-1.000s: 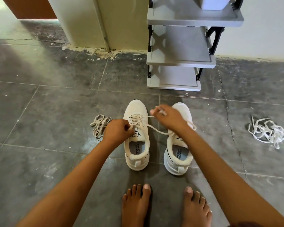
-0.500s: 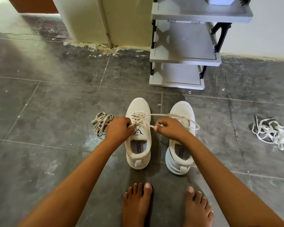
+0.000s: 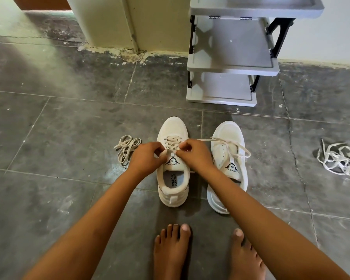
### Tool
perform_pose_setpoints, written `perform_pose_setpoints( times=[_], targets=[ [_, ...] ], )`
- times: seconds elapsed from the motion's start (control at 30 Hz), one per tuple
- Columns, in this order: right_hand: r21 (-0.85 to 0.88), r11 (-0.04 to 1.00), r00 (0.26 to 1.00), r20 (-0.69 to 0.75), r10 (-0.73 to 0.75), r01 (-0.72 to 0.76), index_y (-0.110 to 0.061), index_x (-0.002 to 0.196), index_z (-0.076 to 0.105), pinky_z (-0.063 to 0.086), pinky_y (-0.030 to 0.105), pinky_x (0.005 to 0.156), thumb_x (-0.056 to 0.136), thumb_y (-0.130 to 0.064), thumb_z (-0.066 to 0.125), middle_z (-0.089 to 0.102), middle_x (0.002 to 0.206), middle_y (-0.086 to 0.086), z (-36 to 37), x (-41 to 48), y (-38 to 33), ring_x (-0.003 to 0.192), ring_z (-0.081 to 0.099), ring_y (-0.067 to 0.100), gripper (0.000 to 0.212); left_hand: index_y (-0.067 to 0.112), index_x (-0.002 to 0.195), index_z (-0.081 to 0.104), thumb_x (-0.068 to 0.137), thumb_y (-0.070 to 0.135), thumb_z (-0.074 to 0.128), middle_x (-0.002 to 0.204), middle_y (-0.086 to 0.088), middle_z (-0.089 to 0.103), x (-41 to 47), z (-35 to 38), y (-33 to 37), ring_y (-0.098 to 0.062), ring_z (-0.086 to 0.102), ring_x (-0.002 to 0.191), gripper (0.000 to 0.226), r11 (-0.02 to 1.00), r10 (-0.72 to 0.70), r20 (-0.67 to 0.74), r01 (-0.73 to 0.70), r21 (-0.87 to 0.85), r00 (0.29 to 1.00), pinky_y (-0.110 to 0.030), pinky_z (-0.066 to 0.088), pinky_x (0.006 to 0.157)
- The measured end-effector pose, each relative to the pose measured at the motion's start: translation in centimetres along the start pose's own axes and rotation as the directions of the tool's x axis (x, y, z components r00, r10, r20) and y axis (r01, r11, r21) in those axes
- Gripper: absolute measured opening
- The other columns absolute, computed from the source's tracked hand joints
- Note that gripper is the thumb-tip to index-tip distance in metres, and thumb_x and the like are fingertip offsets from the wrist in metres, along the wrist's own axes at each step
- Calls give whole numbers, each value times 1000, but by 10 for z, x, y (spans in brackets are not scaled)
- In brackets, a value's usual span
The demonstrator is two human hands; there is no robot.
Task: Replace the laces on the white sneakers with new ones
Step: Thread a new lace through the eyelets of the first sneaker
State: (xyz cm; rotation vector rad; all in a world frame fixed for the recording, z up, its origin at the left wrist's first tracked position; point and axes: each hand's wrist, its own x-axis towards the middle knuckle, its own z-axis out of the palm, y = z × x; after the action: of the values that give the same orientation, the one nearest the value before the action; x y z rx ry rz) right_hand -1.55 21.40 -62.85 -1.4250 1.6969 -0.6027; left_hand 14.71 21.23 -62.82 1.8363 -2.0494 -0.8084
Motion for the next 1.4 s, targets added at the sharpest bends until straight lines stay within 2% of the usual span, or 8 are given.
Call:
perform_pose_setpoints(
  times=[0.13, 0.27, 0.53, 0.67, 0.77, 1.03, 1.17, 1.4],
  targets=[
    [328, 906, 962, 148, 230, -267, -14, 85, 61, 51, 31, 83, 79, -7, 66, 65, 100, 5, -1, 6, -5, 95, 60, 20, 10, 19, 85, 66, 82, 30, 67, 82, 5, 66, 2, 2, 0, -18, 63, 79, 12, 1000, -16, -1, 16, 15, 1000, -37, 52, 71],
    [348, 872, 932, 236, 274, -344, -8, 77, 66, 48, 26, 68, 78, 1, 58, 61, 77, 3, 0, 15, -12, 76, 56, 17, 12, 19, 87, 66, 84, 33, 66, 87, 2, 69, 2, 3, -1, -19, 63, 81, 14, 1000, -16, 9, 16, 12, 1000, -38, 52, 72],
    [51, 997, 999, -8, 54, -53, -15, 84, 60, 46, 29, 75, 77, -20, 70, 63, 83, -1, 7, 9, -4, 81, 59, 15, 13, 14, 87, 68, 86, 30, 63, 86, -1, 70, 1, 3, 0, -22, 63, 79, 17, 999, -9, -18, 9, -39, 1000, -38, 52, 70],
    [-281, 956, 985, -116, -124, 87, -12, 86, 63, 44, 31, 70, 81, -25, 65, 67, 87, 4, 9, 6, -10, 84, 60, 21, 13, 14, 89, 67, 87, 33, 61, 87, -2, 69, 0, 3, 1, -23, 63, 77, 20, 1000, -17, -15, 17, -24, 1000, -40, 51, 72],
    [-331, 940, 986, -111, -124, 81, -14, 87, 61, 45, 33, 71, 85, -22, 59, 66, 92, 4, 10, 11, -14, 87, 59, 23, 9, 13, 91, 68, 88, 32, 61, 89, -3, 70, 0, 3, 2, -24, 63, 77, 21, 1000, -19, -9, 19, 5, 1000, -40, 51, 73],
    [76, 989, 992, -34, -121, 123, -9, 88, 58, 48, 44, 87, 88, -11, 57, 62, 86, 3, 3, 10, -3, 87, 59, 24, 2, 12, 90, 66, 85, 27, 64, 89, -4, 69, 0, 7, 3, -24, 61, 78, 16, 999, -19, -20, 19, 27, 1000, -33, 46, 67],
    [307, 950, 998, 29, 56, -62, -15, 93, 50, 50, 43, 90, 87, -6, 56, 60, 94, 8, 0, 11, -11, 89, 58, 23, 12, 12, 91, 66, 85, 28, 63, 90, -6, 69, 1, 8, 6, -26, 62, 80, 17, 998, -28, -13, 28, 48, 1000, -36, 47, 68],
    [476, 846, 969, 173, 176, -239, -17, 89, 49, 41, 23, 67, 83, -5, 52, 57, 83, 0, -17, 12, -19, 74, 51, 10, 14, 14, 96, 66, 87, 31, 61, 95, -5, 70, 1, 9, 7, -26, 62, 84, 20, 995, -32, -7, 32, 97, 999, -36, 48, 69]
  ],
)
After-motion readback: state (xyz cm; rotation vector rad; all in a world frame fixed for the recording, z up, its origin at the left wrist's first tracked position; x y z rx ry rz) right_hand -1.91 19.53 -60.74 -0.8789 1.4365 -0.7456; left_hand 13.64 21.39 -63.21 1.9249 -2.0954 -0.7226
